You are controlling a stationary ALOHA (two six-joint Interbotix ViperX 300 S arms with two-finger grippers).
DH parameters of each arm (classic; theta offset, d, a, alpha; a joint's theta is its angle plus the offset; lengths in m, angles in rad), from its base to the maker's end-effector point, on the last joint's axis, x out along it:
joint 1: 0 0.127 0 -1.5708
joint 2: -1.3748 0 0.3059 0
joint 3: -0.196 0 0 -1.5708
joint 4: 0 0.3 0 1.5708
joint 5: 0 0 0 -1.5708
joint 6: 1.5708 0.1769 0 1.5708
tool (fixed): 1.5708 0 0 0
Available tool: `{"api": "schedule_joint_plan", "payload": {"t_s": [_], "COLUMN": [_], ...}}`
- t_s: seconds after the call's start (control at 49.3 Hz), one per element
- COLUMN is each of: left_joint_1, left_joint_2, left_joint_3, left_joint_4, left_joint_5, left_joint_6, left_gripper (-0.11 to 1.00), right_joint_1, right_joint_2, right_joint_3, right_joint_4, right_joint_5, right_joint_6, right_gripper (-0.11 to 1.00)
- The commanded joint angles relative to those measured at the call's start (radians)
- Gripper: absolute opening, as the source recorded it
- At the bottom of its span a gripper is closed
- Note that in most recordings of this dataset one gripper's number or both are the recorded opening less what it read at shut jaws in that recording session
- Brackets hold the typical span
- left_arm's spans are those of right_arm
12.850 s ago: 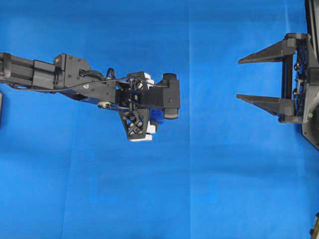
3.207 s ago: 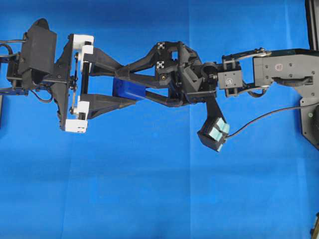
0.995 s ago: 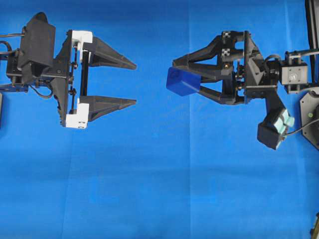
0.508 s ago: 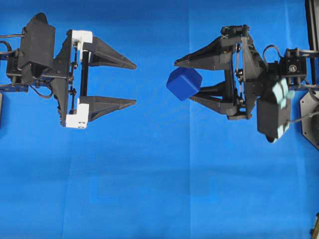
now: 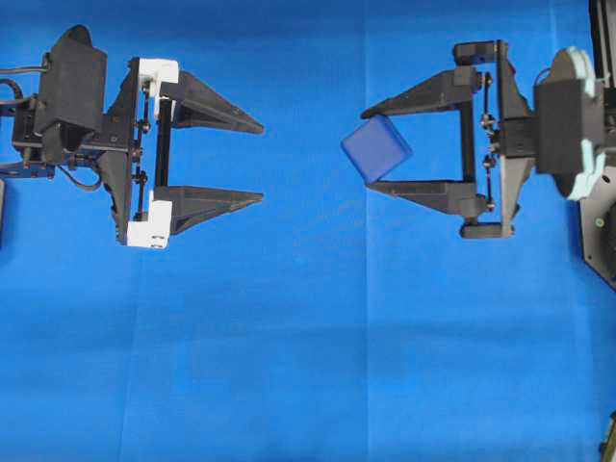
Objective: Handover the blue block to the right arm after grasping it with the left arm, then place it in the designated position.
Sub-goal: 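Carry the cube with the right gripper, rotating it downward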
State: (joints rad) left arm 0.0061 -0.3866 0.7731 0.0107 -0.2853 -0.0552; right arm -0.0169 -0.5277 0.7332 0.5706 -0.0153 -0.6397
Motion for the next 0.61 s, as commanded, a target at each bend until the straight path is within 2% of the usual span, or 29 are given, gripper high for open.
{"api": "schedule_joint_plan", "payload": {"t_s": [0.0,0.589], "left_joint_1": [-0.002,-0.005], "left_joint_2": [-0.018,-0.018], "left_joint_3": [-0.011,-0.017], "left_joint_4": [0.002,0.002], "left_joint_5": [-0.005,-0.005], "left_joint_6": [0.002,-0.002], "left_gripper": [0.93,0.93], "right_joint_1": [0.006,0.006], "right_joint_2": [-0.020,-0.021], "right_joint_3": [-0.009,-0.008], "right_joint_4": [0.025,0.031], "right_joint_5": [0.023,0.049], "right_joint_6": [0.002,0.002], "right_gripper": [0.55,0.55]}}
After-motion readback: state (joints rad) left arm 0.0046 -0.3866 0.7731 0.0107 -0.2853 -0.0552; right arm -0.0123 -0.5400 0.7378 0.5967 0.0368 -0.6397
